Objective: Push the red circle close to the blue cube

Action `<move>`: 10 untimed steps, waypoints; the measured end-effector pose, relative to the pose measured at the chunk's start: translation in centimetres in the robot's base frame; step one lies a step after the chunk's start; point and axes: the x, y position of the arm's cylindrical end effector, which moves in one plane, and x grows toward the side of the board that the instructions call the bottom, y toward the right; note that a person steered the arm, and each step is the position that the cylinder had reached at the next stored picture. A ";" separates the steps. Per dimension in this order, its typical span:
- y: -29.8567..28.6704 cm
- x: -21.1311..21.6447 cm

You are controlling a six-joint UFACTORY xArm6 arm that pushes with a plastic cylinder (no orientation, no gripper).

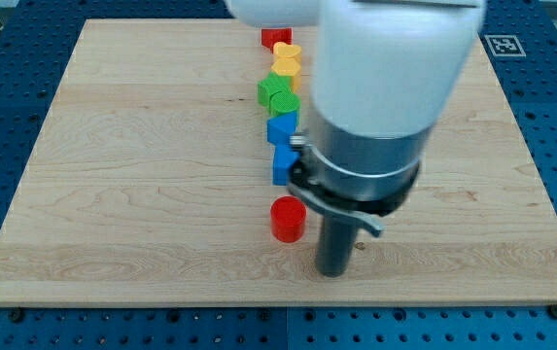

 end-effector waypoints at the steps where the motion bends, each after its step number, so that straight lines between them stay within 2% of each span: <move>1: -1.7 0.0; 5: -2.5 -0.3; 10: -2.5 -4.1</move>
